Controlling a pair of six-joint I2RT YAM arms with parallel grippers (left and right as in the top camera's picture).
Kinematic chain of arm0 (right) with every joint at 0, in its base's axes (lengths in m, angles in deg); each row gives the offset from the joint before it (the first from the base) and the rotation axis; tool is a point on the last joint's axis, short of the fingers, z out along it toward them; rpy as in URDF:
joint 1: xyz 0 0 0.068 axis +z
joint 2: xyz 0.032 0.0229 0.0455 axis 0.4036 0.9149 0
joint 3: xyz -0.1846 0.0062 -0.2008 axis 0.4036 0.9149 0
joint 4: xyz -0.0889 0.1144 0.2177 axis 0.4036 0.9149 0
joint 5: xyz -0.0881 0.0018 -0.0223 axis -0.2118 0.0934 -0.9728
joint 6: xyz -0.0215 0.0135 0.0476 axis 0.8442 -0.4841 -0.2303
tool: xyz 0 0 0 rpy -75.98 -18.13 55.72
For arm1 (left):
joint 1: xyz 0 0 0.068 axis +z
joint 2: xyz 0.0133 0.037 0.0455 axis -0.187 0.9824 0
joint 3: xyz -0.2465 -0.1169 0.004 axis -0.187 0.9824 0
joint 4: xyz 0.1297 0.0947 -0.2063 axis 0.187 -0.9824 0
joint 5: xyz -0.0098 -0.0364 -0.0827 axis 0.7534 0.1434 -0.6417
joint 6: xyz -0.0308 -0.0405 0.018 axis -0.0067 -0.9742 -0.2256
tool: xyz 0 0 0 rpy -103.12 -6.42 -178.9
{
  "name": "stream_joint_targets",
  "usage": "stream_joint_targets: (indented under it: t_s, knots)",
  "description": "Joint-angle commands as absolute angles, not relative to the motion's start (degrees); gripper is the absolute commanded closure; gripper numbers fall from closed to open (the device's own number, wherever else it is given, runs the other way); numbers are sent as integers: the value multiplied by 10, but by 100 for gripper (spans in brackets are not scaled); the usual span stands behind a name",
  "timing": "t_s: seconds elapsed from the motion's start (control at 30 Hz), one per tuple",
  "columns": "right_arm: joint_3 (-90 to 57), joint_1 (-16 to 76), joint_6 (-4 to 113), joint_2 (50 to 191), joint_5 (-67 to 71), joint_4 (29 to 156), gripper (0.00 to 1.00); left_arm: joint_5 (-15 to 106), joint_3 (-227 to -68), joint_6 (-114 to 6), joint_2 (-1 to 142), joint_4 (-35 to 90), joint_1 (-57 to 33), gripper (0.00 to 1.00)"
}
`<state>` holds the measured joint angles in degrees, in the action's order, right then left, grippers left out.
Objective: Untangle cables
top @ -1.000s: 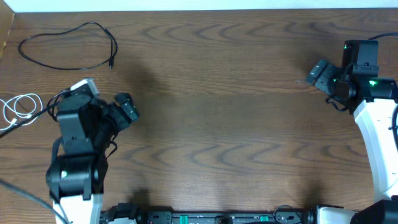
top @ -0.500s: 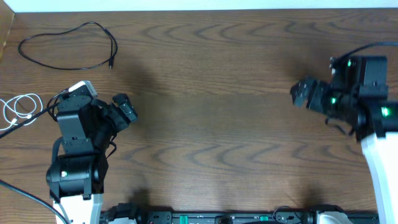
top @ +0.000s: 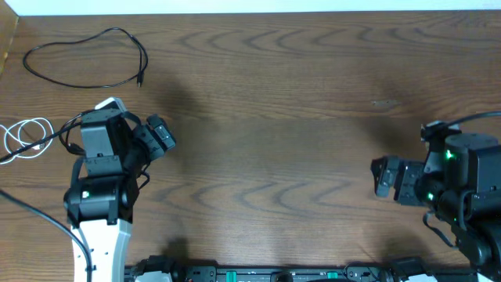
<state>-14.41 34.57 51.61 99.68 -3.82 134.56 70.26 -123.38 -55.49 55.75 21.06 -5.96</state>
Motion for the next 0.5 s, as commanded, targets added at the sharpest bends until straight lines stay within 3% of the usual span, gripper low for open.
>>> stream_joint_targets:
  t_s: [0.0,0.47]
  knots:
    - [-143,350,524,997,-49,1366,1,710,-1243,-548,575,210,-60,2]
    - [-142,350,548,998,-101,1351,1,710,-1243,-548,643,210,-60,2]
